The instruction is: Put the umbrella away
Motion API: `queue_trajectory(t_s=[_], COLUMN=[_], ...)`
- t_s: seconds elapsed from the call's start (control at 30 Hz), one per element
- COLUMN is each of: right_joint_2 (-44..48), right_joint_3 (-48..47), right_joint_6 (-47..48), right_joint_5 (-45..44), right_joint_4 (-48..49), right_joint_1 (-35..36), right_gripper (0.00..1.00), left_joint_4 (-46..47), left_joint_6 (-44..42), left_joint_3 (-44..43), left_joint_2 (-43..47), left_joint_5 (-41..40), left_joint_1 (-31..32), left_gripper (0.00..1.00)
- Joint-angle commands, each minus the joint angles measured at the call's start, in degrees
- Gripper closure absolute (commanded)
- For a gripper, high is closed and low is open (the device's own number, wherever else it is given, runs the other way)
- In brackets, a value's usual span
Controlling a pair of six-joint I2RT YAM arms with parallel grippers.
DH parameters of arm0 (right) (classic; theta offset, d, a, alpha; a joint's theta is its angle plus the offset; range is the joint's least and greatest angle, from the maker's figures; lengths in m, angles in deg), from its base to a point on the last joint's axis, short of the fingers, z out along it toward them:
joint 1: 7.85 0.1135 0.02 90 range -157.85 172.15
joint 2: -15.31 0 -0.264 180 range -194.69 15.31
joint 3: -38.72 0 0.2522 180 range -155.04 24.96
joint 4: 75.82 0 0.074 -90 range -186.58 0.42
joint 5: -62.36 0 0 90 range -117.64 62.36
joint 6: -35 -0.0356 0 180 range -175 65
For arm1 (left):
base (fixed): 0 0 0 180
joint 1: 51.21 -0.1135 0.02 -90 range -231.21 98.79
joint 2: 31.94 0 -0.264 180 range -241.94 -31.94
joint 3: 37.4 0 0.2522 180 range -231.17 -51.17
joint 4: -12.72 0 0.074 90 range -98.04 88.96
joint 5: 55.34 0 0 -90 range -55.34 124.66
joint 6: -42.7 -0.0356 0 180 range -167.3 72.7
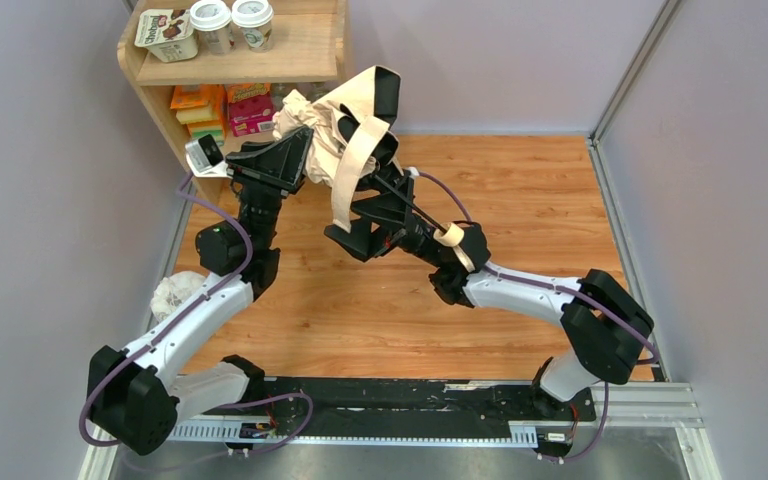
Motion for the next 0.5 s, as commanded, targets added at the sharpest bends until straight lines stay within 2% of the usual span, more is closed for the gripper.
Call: queue_trajectory(t_s=[0.0, 0.13, 0.37, 0.47], right_joint_2=[1.5, 1.2, 0.3, 0.2], right_joint_3=[-1.2, -0.6, -0.4, -0.7], right_joint_6=[-31.4, -31.9, -32.4, -32.7], right_joint_5=[-1.9, -2.2, -3.1, -3.8], right_joint_4=[12.6, 12.6, 12.6, 12.6], right_joint_1=[1.3, 1.6, 1.5, 1.5], right_gripper=[0.29, 0.33, 0.48, 0.48], left_joint_4=[11.5, 11.6, 11.5, 11.6], left_joint_6=[-0.8, -0.8, -0.5, -0.2], left_joint_3=[-3.6, -4.5, -4.0, -4.0], left_joint_2=[0.1, -0.3, -0.1, -0.1], left_joint_5=[-1.0, 0.0, -0.3, -0.3], left_joint_1=[0.0, 0.1, 0.4, 0.7], left_gripper=[1.0, 1.0, 1.0, 1.0])
